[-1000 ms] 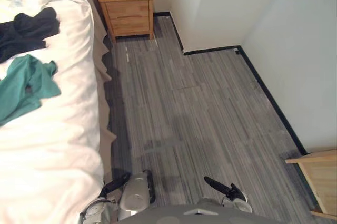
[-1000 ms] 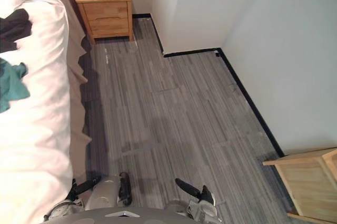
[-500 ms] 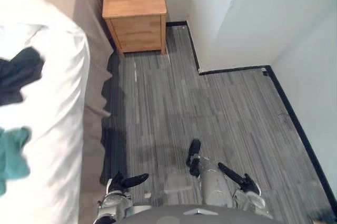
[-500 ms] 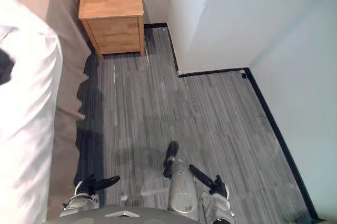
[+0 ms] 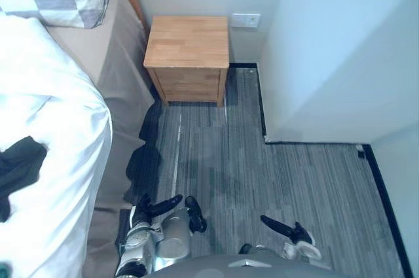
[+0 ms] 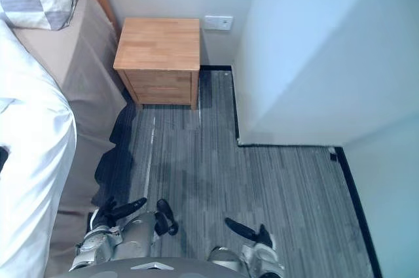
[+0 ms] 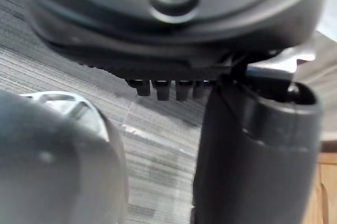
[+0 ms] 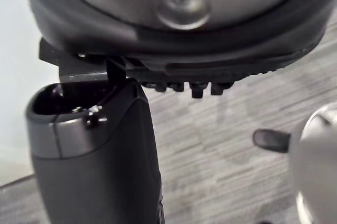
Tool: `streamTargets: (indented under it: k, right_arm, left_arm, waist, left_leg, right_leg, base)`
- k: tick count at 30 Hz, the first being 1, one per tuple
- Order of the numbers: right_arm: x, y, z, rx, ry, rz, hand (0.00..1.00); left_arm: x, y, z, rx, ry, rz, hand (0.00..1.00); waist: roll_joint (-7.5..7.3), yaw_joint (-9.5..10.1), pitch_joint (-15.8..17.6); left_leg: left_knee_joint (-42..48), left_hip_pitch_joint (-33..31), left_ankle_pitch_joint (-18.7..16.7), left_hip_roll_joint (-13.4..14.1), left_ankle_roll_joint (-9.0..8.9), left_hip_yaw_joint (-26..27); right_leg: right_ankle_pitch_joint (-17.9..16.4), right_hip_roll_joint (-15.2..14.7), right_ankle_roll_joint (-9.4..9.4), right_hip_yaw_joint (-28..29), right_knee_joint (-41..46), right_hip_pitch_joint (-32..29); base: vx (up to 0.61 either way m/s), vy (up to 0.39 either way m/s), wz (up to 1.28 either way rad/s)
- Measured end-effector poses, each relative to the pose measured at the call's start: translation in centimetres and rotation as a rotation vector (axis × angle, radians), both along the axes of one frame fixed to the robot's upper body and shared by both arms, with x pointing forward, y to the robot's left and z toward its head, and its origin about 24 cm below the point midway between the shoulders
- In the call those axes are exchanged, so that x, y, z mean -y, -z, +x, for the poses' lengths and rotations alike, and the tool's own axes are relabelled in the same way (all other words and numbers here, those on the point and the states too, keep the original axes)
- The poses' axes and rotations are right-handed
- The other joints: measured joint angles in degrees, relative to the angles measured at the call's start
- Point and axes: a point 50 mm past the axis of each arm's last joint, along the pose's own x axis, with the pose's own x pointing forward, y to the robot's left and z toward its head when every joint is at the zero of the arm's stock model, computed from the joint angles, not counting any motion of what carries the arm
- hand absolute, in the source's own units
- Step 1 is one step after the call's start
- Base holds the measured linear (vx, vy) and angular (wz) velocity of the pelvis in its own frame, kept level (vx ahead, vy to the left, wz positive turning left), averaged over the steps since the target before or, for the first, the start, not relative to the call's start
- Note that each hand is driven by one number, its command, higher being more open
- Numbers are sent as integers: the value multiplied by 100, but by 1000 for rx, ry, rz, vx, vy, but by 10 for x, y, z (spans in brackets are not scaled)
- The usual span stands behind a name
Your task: Tidy up the quilt and then pick up the clothes from the bed and put them into the laundry hamper
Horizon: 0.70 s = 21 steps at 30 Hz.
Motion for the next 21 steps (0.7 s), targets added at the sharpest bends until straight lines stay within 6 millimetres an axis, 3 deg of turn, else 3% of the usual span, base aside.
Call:
streamTargets:
  k: [1,2,3,4,5,6,7,8,11,12,13,14,15,16,17,18,19,20,21]
  right_arm:
    - [-12,1,3,-1,-19,28,100]
    - [-5,2,-4,-21,-35,2,100]
    - [-6,2,-3,-19,-50,-6,100]
    - [-4,2,-3,-15,-56,-16,100]
    - [-1,1,-1,-22,-78,-33,100]
    - [0,0,0,-18,-76,-34,100]
    - [5,-2,3,-3,-82,-53,100]
    - [6,-4,6,19,-84,-66,100]
    - [7,-7,11,52,-83,-73,100]
    - [7,-8,14,61,-86,-76,100]
    - [7,-11,19,79,-95,-80,100]
    - [7,-11,20,81,-100,-81,100]
    - [2,-9,15,67,-108,-72,100]
    - [15,-12,20,73,-107,-101,100]
    - [17,-13,22,74,-109,-109,100]
    - [18,-14,23,83,-107,-117,100]
    - [16,-13,21,80,-110,-109,100]
    - [11,-12,18,75,-112,-95,100]
    - [8,-11,16,72,-107,-86,100]
  left_arm:
    - [-8,0,-1,7,-72,-14,100]
    - [-3,4,-10,-22,-63,-23,100]
    - [-2,6,-12,-39,-46,-23,100]
    - [-5,7,-13,-63,-46,-25,100]
    - [-6,9,-17,-92,-48,-20,100]
    - [-6,10,-19,-104,-51,-21,100]
    - [-4,12,-24,-128,-57,-20,100]
    - [-4,13,-30,-141,-56,-13,100]
    - [1,12,-23,-126,-24,-13,100]
    - [6,11,-16,-113,4,-16,100]
    - [11,11,-13,-106,18,-21,100]
    - [13,11,-11,-103,25,-26,100]
    - [9,9,-8,-96,41,-11,100]
    - [21,9,-2,-83,58,-42,100]
    - [24,10,-2,-81,55,-55,100]
    - [26,11,-5,-76,32,-71,100]
    - [25,12,-8,-85,11,-80,100]
    - [23,13,-11,-90,-12,-85,100]
    - [21,13,-11,-88,-22,-84,100]
  waist:
    - [-9,113,-30]
    - [104,102,-134]
    - [22,48,-108]
    - [-153,-37,-100]
    - [-118,-45,-60]
    - [-64,-62,-26]
    - [91,-113,59]
    - [145,-177,38]
    - [149,-195,35]
    - [152,-221,37]
    - [144,-291,51]
    - [136,-337,50]
    - [-21,-362,47]
    - [334,-297,170]
    - [393,-226,143]
    - [456,-187,162]
    - [516,-279,150]
    - [484,-337,171]
    - [455,-323,188]
  left_leg:
    - [861,-235,-422,276,91,192]
    - [-85,205,-650,18,87,281]
    - [-211,409,-769,-153,-64,196]
    - [-470,672,-820,-547,-80,-145]
    - [-685,1019,-851,-693,-115,-515]
    - [-833,1244,-848,-729,-121,-690]
    - [-1151,1692,-814,-761,-179,-1061]
    - [-1453,1991,-763,-796,-264,-1482]
    - [-1762,2286,-692,-833,-388,-2427]
    - [-1763,2267,-689,-808,-395,-3021]
    - [-1760,2245,-714,-791,-449,-3612]
    - [-1718,2225,-745,-783,-682,-3859]
    - [-1528,2184,-940,-884,-1113,-4263]
    - [-1253,2137,-1121,-560,-1357,-4498]
    - [-1186,2046,-1042,-491,-1428,-4480]
    - [-1089,2015,-875,-343,-1660,-4254]
    - [-924,1955,-752,-190,-1918,-3922]
    - [-643,1877,-695,30,-2023,-3328]
    - [-384,1811,-705,180,-2005,-2717]
  right_leg:
    - [22,48,239,-20,441,153]
    - [-178,-262,502,-117,2009,-132]
    - [-124,-590,463,-66,2995,-372]
    - [16,-1088,298,309,4864,-1008]
    - [-63,-1173,160,583,5876,-1477]
    - [-139,-1144,33,621,6096,-1611]
    - [-279,-1044,-184,630,6142,-1830]
    - [-382,-951,-296,672,5871,-2096]
    - [-555,-667,-558,1033,4738,-2738]
    - [-563,-349,-574,1599,3784,-2990]
    - [-484,-30,-452,2482,2807,-3165]
    - [-362,84,-315,2961,2270,-3139]
    - [207,62,3,3658,1169,-2930]
    - [475,191,-221,3285,1465,-2704]
    - [326,195,-295,3148,1550,-2678]
    - [110,152,-410,2726,1725,-2531]
    - [-9,112,-543,2350,1700,-2238]
    - [-115,86,-710,2070,1638,-1878]
    - [-167,81,-784,1958,1496,-1573]
  base:
    - [599,174,88]
    - [601,234,108]
    - [597,251,161]
    - [624,151,179]
    - [622,78,178]
    - [597,-6,164]
    - [578,-68,172]
    - [563,-105,178]
    - [477,-241,190]
    - [446,-437,233]
    - [428,-479,243]
    - [402,-524,274]
    - [462,-650,256]
    - [450,-608,230]
    - [408,-573,166]
    - [232,-319,151]
    - [264,-385,199]
    - [228,-286,193]
    - [249,-263,188]
